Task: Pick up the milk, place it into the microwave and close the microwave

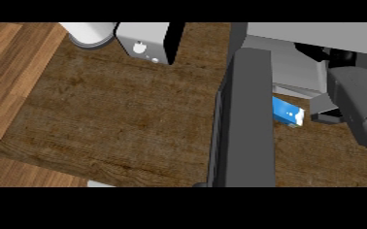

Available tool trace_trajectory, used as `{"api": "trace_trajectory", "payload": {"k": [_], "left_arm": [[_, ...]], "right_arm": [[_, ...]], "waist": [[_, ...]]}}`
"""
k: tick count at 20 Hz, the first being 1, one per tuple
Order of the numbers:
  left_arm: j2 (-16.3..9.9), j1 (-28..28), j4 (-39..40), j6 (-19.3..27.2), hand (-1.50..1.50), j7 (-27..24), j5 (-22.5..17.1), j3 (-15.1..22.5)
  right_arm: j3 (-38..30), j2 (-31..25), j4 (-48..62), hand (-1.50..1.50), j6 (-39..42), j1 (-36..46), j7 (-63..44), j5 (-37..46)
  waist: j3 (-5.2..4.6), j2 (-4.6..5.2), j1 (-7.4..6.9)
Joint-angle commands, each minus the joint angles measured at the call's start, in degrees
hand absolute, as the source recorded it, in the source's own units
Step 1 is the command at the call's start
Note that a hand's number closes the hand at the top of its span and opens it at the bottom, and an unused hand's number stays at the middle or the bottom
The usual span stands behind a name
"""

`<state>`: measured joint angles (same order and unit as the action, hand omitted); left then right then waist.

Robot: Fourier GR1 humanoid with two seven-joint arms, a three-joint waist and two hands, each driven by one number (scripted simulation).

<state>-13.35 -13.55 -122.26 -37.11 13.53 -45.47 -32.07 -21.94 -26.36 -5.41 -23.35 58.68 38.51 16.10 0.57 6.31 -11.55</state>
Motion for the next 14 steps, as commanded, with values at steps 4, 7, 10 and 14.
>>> {"api": "trace_trajectory", "payload": {"k": [4, 7, 10, 14], "left_arm": [[-0.61, 0.87, 0.82, -0.31, -1.50, 0.51, 0.80, 0.75], [-0.37, 2.56, 2.18, -0.24, -1.50, -0.21, 2.30, 0.91], [-1.05, 2.87, 3.25, -0.72, -1.50, -0.01, 3.40, 0.77], [-1.23, 2.98, 3.47, -0.37, -1.50, 0.15, 2.69, 0.54]], "right_arm": [[-2.18, 3.84, -1.14, -1.50, 7.28, 3.53, 2.06, -2.63], [1.11, 5.10, 0.82, -1.50, 7.63, 5.34, -1.32, 0.71], [3.14, 7.03, 2.04, -1.50, 5.73, 6.77, -4.38, 2.85], [2.62, 10.02, 1.92, -1.50, 1.02, 7.58, -5.96, 2.48]], "waist": [[0.28, -0.68, -0.60], [-0.19, -0.42, -1.05], [-0.34, -0.88, -0.98], [-0.26, -1.38, -0.95]]}}
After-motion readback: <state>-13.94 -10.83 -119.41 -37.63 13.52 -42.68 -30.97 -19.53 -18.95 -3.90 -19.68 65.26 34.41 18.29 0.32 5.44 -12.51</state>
